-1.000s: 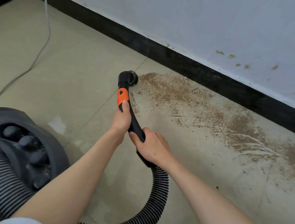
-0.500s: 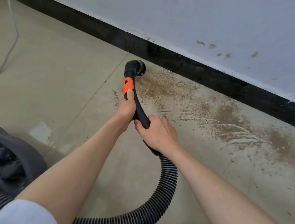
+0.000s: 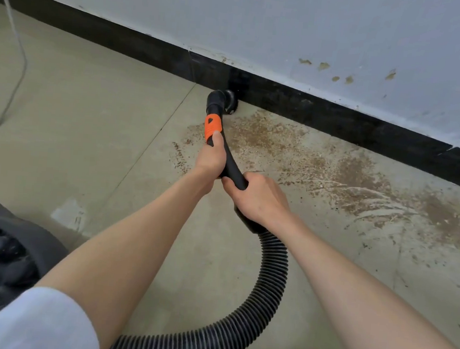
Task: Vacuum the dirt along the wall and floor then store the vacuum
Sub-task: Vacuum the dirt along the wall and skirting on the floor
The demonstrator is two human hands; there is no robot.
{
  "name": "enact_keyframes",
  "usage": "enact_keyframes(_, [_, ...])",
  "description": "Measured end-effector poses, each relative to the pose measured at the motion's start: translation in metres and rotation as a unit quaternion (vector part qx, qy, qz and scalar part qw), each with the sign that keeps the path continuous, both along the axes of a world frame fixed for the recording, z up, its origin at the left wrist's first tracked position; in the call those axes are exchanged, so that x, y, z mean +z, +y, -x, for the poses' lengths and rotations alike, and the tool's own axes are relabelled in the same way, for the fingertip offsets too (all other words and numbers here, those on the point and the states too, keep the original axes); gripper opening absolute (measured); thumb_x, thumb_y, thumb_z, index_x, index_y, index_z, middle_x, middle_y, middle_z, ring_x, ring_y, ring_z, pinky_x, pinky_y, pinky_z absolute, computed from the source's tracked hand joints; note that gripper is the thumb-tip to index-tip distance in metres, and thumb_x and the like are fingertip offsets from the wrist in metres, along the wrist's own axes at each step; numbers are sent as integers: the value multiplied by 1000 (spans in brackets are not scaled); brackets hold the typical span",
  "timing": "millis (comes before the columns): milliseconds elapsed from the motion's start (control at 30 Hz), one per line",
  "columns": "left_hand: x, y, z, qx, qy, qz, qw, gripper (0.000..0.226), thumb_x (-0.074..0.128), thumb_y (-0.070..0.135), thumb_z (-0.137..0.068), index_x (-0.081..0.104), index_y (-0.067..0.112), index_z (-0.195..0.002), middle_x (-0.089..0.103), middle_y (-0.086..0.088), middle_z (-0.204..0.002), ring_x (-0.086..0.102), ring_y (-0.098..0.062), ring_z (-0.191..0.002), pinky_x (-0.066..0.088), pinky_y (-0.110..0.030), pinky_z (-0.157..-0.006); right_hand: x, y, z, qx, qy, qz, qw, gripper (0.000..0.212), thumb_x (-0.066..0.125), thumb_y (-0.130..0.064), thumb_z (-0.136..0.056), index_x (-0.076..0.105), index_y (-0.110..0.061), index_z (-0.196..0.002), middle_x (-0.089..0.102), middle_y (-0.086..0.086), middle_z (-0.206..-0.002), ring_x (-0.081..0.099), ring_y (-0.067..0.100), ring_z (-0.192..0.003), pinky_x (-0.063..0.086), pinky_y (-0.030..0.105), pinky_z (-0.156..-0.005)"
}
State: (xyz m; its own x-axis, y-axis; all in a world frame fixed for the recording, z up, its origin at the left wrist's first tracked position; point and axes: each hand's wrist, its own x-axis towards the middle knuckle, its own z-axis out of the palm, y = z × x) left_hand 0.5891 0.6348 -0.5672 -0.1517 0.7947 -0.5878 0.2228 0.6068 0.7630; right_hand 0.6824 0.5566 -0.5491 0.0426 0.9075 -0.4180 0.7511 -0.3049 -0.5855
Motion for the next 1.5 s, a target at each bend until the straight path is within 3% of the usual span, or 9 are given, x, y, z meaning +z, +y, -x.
enact_keyframes(200, [7, -14, 59, 78, 31, 21, 996, 57, 24, 49, -99, 45, 5, -128, 55, -12, -114, 56, -27, -104, 49, -39, -92, 8, 4, 40, 85, 55, 32, 994, 41, 49, -60, -90, 52, -22, -76, 68, 4, -82, 64, 27, -76, 44, 33, -61])
enact_keyframes(300, [4, -44, 83, 120, 34, 23, 992, 48, 24, 49, -98, 45, 9, -112, 56, -10, -107, 55, -27, -99, 48, -39, -93, 5, -16, 57, 121, 66, 43, 989, 40, 50, -58, -90, 51, -21, -75, 67, 2, -77, 64, 25, -73, 43, 32, -59])
enact_keyframes(500, [5, -101, 80, 91, 72, 3, 993, 45, 27, 48, -99, 47, 7, -102, 52, -6, -84, 53, -21, -77, 44, -32, -71, -5, -76, 59, 90, 84, 51, 991, 40, 50, -58, -90, 47, -23, -72, 67, 5, -79, 63, 28, -75, 43, 35, -63])
enact_keyframes(633, [0, -122, 74, 63, 98, 7, 993, 49, 28, 48, -98, 49, 4, -105, 46, -2, -74, 47, -14, -63, 35, -28, -54, -8, -104, 58, 56, 98, 55, 992, 41, 51, -54, -91, 41, -24, -66, 57, -2, -65, 56, 25, -66, 38, 33, -57])
enact_keyframes(800, [-4, -146, 71, 43, 106, 16, 993, 58, 26, 54, -96, 49, 4, -114, 55, -8, -89, 54, -22, -79, 40, -31, -68, -11, -135, 58, 23, 102, 57, 993, 41, 50, -54, -90, 39, -23, -67, 55, -4, -61, 52, 20, -58, 35, 31, -52])
enact_keyframes(967, [-1, -177, 64, 46, 94, 9, 995, 54, 26, 52, -97, 49, 5, -110, 52, -5, -82, 53, -20, -76, 41, -32, -69, -7, -166, 52, 20, 99, 58, 993, 38, 50, -51, -91, 39, -24, -68, 53, -6, -58, 49, 12, -52, 33, 26, -48])
enact_keyframes(1100, [4, -193, 59, 59, 73, 18, 995, 48, 25, 51, -97, 47, 9, -109, 53, -3, -86, 52, -15, -77, 39, -31, -70, -2, -175, 45, 33, 90, 64, 993, 38, 50, -56, -89, 42, -24, -70, 56, -4, -63, 54, 19, -59, 41, 34, -56])
enact_keyframes(1300, [6, -204, 58, 63, 66, 23, 996, 52, 26, 51, -97, 48, 8, -116, 57, -7, -95, 55, -20, -87, 41, -32, -73, 3, -187, 41, 37, 94, 68, 993, 38, 49, -57, -89, 43, -24, -71, 64, 1, -71, 60, 23, -65, 47, 37, -61])
enact_keyframes(1500, [11, -213, 81, 167, 106, 28, 980, 53, 27, 46, -98, 47, 3, -123, 56, -12, -112, 54, -29, -104, 43, -36, -89, 4, -174, 58, 134, 110, 90, 981, 35, 51, -53, -91, 43, -25, -71, 62, 1, -76, 58, 24, -71, 40, 33, -59])
